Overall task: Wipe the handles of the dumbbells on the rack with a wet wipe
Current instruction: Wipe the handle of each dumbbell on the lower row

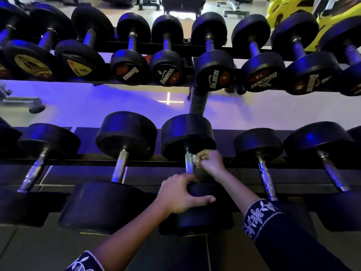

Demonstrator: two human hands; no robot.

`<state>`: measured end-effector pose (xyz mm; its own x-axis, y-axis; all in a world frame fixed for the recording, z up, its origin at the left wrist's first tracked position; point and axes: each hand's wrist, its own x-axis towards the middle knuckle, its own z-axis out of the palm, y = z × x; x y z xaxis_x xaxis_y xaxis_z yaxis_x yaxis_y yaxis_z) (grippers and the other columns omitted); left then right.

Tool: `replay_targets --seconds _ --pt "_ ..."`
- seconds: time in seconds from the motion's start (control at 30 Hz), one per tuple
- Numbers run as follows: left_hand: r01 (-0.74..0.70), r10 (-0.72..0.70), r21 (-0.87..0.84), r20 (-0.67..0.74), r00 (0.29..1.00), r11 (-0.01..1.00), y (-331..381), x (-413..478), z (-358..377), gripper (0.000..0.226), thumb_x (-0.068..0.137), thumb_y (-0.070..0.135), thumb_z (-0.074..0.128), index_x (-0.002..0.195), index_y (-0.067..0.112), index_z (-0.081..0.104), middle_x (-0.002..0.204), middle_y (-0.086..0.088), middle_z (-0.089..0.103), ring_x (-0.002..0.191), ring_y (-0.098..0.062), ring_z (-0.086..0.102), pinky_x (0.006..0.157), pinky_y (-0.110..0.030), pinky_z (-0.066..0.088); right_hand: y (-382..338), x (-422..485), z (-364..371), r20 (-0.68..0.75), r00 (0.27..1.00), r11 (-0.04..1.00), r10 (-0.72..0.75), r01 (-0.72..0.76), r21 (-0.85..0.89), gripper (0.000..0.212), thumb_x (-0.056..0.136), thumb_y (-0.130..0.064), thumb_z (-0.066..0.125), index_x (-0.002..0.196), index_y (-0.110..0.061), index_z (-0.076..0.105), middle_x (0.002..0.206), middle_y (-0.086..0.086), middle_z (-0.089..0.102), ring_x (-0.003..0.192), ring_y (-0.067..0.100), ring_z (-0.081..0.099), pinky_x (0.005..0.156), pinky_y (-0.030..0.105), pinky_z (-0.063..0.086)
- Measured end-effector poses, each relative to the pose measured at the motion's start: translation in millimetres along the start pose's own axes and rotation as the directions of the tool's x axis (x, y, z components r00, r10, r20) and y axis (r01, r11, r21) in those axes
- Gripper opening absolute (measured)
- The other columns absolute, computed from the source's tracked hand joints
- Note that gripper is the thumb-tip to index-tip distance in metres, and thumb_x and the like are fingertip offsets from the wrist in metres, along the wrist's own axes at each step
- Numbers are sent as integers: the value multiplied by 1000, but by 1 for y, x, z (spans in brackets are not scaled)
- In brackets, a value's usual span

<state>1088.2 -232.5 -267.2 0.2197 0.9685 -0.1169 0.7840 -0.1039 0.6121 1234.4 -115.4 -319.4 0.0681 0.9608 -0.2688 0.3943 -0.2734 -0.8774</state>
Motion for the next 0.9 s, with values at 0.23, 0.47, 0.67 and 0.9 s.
replay_targets --seconds 0.23,0.47,0.67,0.9 --pt "-11 11 -15 21 1000 1000 -4 2 2 75 53 93 56 112 47 61 104 21 68 103 -3 62 90 -32 49 15 -30 -30 414 910 976 13 79 -204 28 72 8 71 67 -19 68 66 -2 67 61 5 58 63 21 46" --pt "5 -5 -21 -3 1000 1000 -1 1 1 70 52 94 56 95 39 63 87 20 69 89 1 63 84 -33 52 -17 -9 -7 129 981 913 148 -186 362 23 84 12 59 73 -8 57 67 8 59 63 15 57 51 19 54" --pt "0 1 -24 19 1000 1000 -3 1 1 74 52 92 58 109 44 61 106 20 69 103 -2 62 90 -31 49 -1 -32 -23 347 932 973 -109 172 -154 20 70 4 74 73 -15 70 68 4 67 63 10 59 61 22 47" --pt "-5 5 -16 -4 1000 1000 -2 2 1 73 51 95 55 95 36 63 90 18 68 92 -1 62 84 -33 51 -15 -19 -10 44 975 957 -217 222 -186 9 76 -5 74 77 -13 70 66 4 67 59 13 63 64 26 53"
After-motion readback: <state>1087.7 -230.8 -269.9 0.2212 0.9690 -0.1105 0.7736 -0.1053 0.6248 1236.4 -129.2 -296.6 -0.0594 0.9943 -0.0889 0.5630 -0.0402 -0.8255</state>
